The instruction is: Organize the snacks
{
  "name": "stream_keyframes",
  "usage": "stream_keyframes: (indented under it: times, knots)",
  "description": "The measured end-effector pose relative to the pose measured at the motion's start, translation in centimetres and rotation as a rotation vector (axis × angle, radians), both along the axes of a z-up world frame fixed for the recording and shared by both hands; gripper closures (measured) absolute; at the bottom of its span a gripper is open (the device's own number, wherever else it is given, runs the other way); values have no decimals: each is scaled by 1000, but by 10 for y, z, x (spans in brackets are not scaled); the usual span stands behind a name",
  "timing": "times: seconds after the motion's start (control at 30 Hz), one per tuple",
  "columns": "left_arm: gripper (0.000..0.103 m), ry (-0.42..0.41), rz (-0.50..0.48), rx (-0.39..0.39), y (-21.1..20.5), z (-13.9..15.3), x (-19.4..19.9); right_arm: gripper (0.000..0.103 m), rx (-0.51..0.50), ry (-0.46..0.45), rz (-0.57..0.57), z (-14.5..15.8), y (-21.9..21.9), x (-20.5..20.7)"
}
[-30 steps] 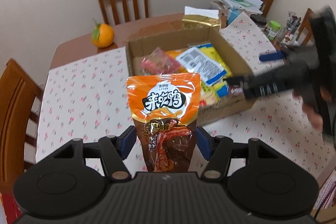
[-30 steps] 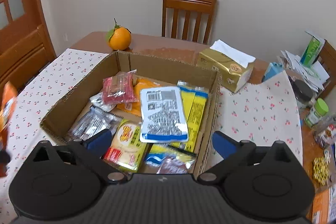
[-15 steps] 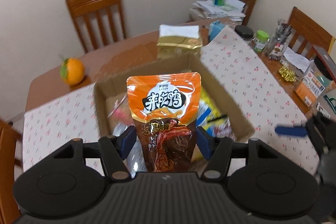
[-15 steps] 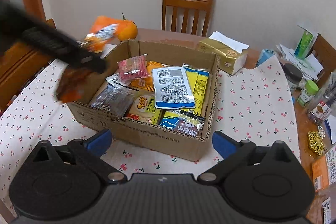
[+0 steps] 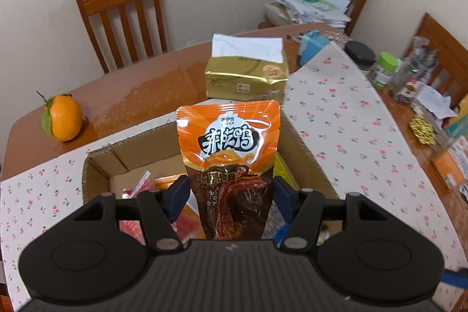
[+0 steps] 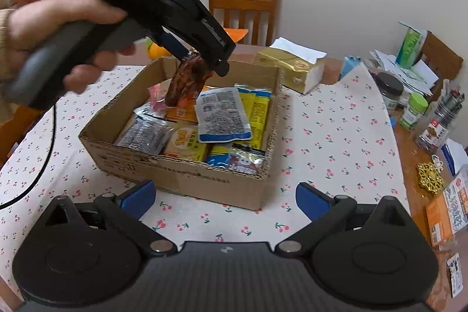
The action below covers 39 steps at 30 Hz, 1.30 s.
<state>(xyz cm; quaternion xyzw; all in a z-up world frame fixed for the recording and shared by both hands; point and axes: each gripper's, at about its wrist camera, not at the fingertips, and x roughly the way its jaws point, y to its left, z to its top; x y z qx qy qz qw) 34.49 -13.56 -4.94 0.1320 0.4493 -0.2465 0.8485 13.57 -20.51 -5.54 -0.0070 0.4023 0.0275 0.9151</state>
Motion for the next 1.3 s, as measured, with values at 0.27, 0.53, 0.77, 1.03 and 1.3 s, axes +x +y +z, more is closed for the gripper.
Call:
stream_keyframes:
  times: [0.27, 0.53, 0.77, 1.03, 1.3]
  knots:
    - [13, -36, 56, 24, -1, -16, 12, 0, 16, 3, -40, 1, -14, 3]
    - [9, -174, 88, -13, 26, 16, -22, 0, 12, 3, -37, 5, -11, 10]
    - [1, -290, 159, -88, 70, 45, -81, 0, -7, 26, -69, 13, -8, 14]
    - [1, -254, 338, -74, 115, 39, -147, 0, -32, 98, -200, 25, -10, 23]
    - [1, -183, 442, -83, 137, 51, -180, 0, -58, 85, -192, 53, 14, 16]
